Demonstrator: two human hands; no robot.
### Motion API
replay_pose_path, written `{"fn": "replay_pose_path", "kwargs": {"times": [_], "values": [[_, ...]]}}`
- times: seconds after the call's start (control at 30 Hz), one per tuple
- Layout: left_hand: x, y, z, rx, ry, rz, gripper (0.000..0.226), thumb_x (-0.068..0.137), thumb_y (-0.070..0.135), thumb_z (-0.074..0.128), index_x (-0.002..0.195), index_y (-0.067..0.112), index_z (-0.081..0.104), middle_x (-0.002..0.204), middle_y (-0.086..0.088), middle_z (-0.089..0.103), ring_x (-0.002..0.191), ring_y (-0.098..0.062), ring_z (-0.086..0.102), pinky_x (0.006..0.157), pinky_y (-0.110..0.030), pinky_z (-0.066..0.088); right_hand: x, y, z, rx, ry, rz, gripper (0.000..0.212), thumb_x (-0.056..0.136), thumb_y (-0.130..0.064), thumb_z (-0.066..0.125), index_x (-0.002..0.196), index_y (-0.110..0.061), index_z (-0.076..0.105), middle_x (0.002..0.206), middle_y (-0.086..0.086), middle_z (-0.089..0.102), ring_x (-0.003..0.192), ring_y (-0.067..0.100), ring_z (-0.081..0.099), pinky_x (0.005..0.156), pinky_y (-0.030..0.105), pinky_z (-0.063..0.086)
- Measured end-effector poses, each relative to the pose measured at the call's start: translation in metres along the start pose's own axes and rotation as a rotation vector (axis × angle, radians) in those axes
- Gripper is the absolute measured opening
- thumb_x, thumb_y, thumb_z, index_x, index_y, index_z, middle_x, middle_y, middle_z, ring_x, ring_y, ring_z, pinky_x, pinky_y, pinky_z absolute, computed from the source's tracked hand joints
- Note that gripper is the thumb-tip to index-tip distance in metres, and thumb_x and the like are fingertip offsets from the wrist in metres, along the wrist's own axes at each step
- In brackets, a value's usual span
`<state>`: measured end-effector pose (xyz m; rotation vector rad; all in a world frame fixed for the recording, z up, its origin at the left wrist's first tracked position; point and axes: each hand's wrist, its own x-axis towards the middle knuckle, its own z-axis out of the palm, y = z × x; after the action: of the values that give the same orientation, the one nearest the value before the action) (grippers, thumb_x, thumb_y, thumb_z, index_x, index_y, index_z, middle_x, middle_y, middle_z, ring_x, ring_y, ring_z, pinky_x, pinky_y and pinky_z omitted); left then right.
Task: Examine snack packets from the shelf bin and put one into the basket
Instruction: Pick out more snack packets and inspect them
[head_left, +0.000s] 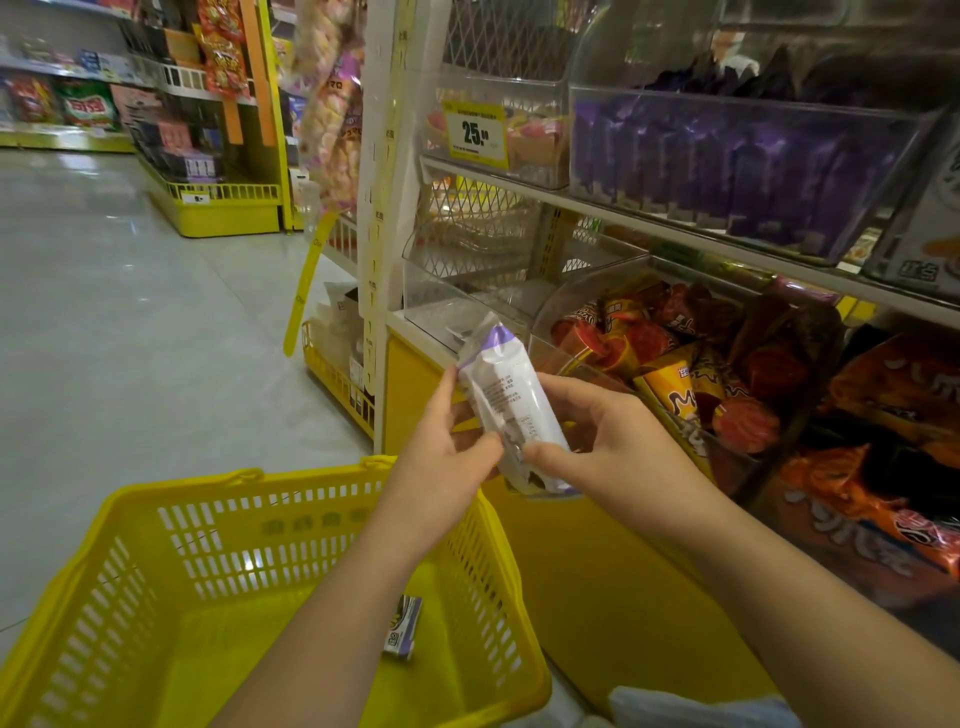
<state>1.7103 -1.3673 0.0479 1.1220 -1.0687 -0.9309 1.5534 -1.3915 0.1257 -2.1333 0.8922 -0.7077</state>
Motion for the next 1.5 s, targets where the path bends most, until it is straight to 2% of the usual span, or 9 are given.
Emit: {"fn": "replay_pose_path", "kwargs": {"times": [0.17,0.33,0.47,0.63,0.8,0.9,1.1,1.33,1.5], "values": [[-0.003,-0.003,0.004,0.010,-0.091,0.049,0.103,0.073,0.028,0.071,0.145,0.055,0.002,0.122,0.040,0.053,0.117,0.011,0.053,0.086,-0.022,0.053,0.003,0.007,-0.003,0.146,0.008,0.013,0.055,0.083,0.005,0.067,0.124,-0.029,0.054,0.110,-0.011,0.069,0.098,0.004,0.068,0.081,0.025,0.058],[-0.007,-0.003,0.003,-0.034,-0.168,0.071,0.103,0.081,0.009,0.070,0.149,0.050,0.005,0.136,0.035,0.046,0.124,0.009,0.048,0.090,-0.021,0.052,0.003,0.014,-0.006,0.243,-0.015,0.019,0.054,0.083,0.004,0.067,0.118,-0.035,0.054,0.103,-0.017,0.072,0.094,0.005,0.070,0.071,0.018,0.056],[-0.008,0.001,0.006,-0.188,-0.176,0.051,0.092,0.082,0.018,0.070,0.151,0.045,0.016,0.145,0.022,0.044,0.132,0.000,0.045,0.106,-0.034,0.044,0.002,0.015,-0.005,0.258,-0.011,0.019,0.054,0.086,-0.001,0.066,0.126,-0.035,0.054,0.112,-0.015,0.071,0.101,0.010,0.069,0.080,0.029,0.059],[-0.011,0.012,0.020,-0.526,-0.202,-0.084,0.059,0.075,0.043,0.068,0.130,0.033,0.050,0.119,-0.005,0.069,0.111,-0.024,0.066,0.091,-0.053,0.051,0.001,0.010,0.010,0.104,-0.061,-0.047,0.042,0.096,-0.015,0.053,0.138,-0.022,0.050,0.146,-0.009,0.045,0.135,-0.002,0.038,0.113,0.025,0.032],[-0.012,0.021,0.021,-0.577,-0.122,-0.098,0.037,0.093,0.019,0.048,0.130,0.018,0.052,0.121,-0.010,0.069,0.110,-0.027,0.066,0.080,-0.043,0.059,-0.001,0.016,0.008,0.068,0.070,-0.041,0.053,0.091,-0.011,0.063,0.126,-0.047,0.046,0.145,-0.017,0.042,0.125,-0.011,0.042,0.099,0.011,0.040],[-0.015,0.030,0.025,-0.450,-0.062,-0.152,0.026,0.100,0.021,0.045,0.122,0.016,0.058,0.105,-0.011,0.074,0.092,-0.027,0.073,0.066,-0.036,0.061,-0.004,0.019,0.000,0.317,0.083,0.015,0.057,0.087,-0.005,0.067,0.117,-0.049,0.045,0.112,-0.027,0.067,0.100,-0.001,0.066,0.078,0.018,0.054],[-0.029,0.056,0.046,-0.001,-0.072,-0.025,0.035,0.103,0.040,0.035,0.093,0.043,0.068,0.092,0.022,0.074,0.089,0.002,0.070,0.077,-0.020,0.055,-0.022,0.017,-0.016,0.688,0.125,0.170,0.042,0.095,0.004,0.050,0.129,-0.019,0.051,0.117,0.010,0.070,0.106,0.034,0.066,0.093,0.056,0.051],[-0.038,0.118,0.084,0.427,-0.212,0.362,0.030,0.100,0.031,0.050,0.120,0.054,0.052,0.113,0.027,0.065,0.105,0.010,0.059,0.090,-0.022,0.049,-0.064,-0.013,-0.054,0.844,0.286,0.106,0.028,0.092,-0.006,0.058,0.120,-0.007,0.061,0.106,0.022,0.069,0.083,0.030,0.068,0.069,0.037,0.054],[-0.048,0.167,0.123,0.481,-0.330,0.552,0.041,0.100,0.033,0.049,0.128,0.061,0.040,0.126,0.034,0.055,0.118,0.013,0.049,0.097,-0.023,0.044,-0.106,-0.043,-0.108,0.768,0.351,0.007,0.035,0.082,-0.024,0.067,0.116,-0.015,0.065,0.109,0.015,0.071,0.096,0.031,0.070,0.076,0.041,0.057]]}}
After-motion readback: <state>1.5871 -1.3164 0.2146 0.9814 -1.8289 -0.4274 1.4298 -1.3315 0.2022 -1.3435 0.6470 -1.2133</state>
